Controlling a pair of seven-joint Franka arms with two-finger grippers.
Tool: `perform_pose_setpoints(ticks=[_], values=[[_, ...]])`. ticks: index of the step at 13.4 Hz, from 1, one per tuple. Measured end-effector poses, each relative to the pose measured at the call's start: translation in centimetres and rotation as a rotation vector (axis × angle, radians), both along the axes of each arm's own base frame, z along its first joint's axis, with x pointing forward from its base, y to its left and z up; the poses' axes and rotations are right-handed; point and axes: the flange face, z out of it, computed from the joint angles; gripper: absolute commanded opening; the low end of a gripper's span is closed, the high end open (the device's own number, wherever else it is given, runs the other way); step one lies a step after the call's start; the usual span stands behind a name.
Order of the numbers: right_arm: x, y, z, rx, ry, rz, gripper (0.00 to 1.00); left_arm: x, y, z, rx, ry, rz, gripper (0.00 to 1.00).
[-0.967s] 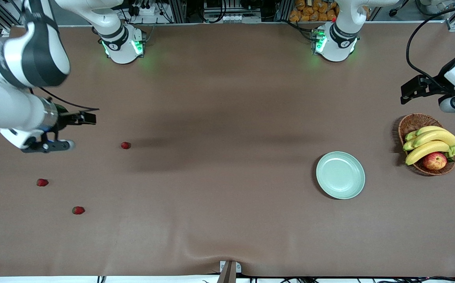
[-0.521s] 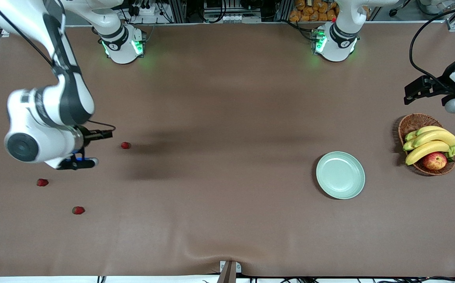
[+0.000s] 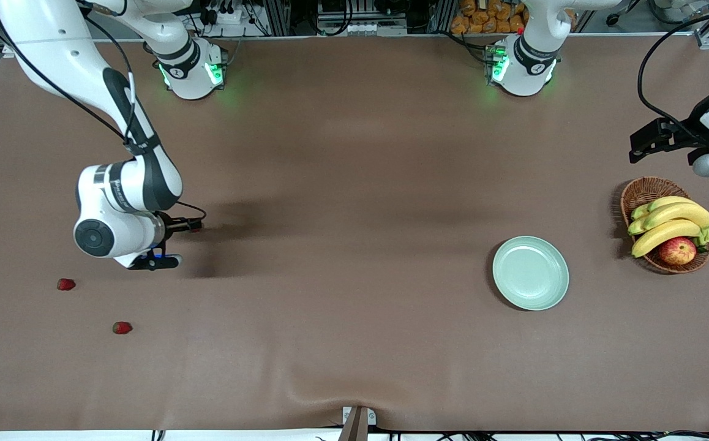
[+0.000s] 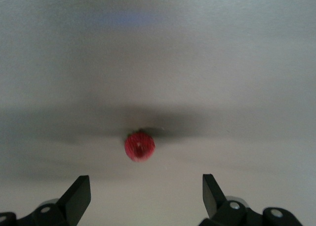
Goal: Collect all strawberries into plate
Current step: 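Close the right gripper on the strawberry and lift it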
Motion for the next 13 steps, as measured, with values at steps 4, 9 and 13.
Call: perform_pose_setpoints(ticks=[4,9,13], values=[[-0.4,0.2,-3.0,0.021,0.025,-0.034,1.00,0.0,0.0,-0.1,0.000,0.002,0.000,1.00],[-0.7,0.2,-4.4,0.031,0.048,-0.057,0.81,0.0,0.0,-0.1,0.000,0.002,0.000,1.00],[-0.7,-0.2,-4.4,0.028,0.047,-0.072,0.00,0.0,0.0,-0.1,0.000,0.003,0.000,1.00]])
